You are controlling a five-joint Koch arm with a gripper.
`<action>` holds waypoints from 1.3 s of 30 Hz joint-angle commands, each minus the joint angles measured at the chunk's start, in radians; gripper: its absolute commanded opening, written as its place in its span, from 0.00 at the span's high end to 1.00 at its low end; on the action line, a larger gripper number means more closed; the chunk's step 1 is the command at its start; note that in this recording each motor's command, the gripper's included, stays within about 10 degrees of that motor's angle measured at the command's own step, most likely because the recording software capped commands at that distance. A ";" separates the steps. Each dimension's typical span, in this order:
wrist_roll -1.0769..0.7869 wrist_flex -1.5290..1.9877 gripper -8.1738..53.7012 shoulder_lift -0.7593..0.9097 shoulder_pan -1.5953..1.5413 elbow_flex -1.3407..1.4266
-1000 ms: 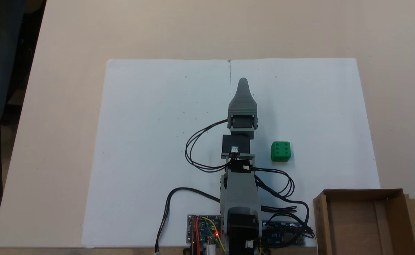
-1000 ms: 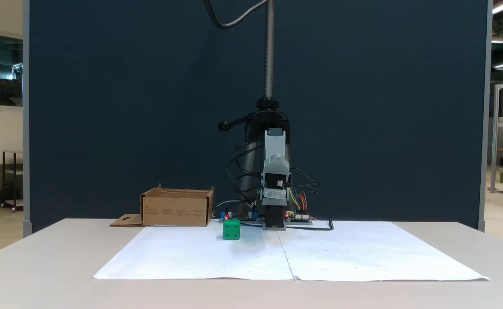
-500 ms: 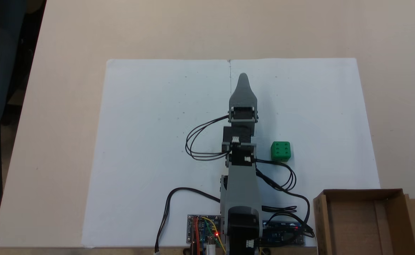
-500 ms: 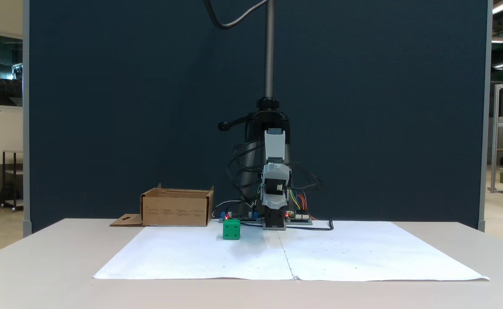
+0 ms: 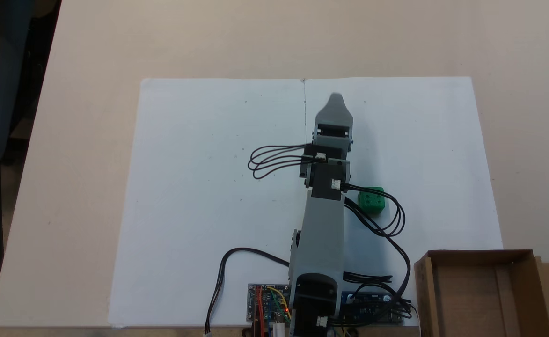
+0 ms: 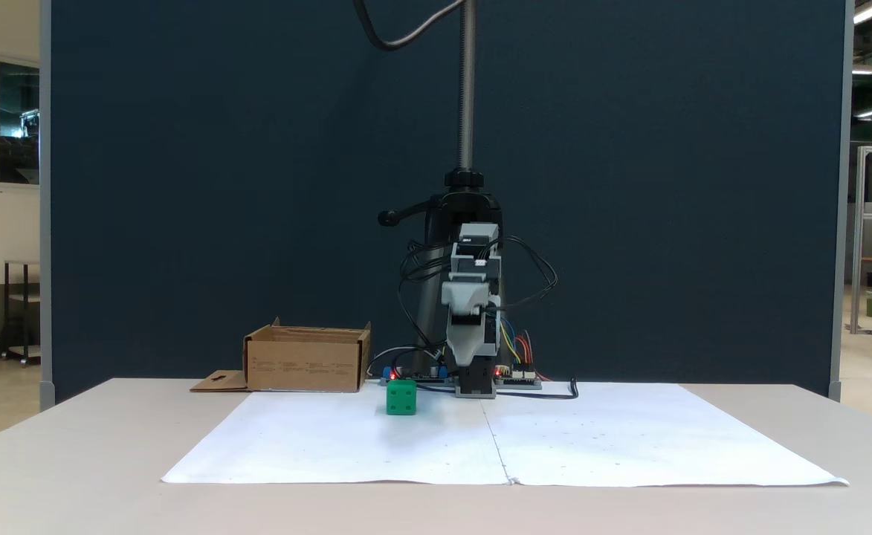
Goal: Grasp a green dice and put it in the bin.
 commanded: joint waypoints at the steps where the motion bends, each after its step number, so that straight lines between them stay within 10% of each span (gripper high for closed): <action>1: 0.072 0.156 0.13 0.117 0.025 -0.115; 19: -0.153 1.101 0.13 0.117 0.376 -0.413; 39: -0.617 1.100 0.13 0.100 0.486 -0.469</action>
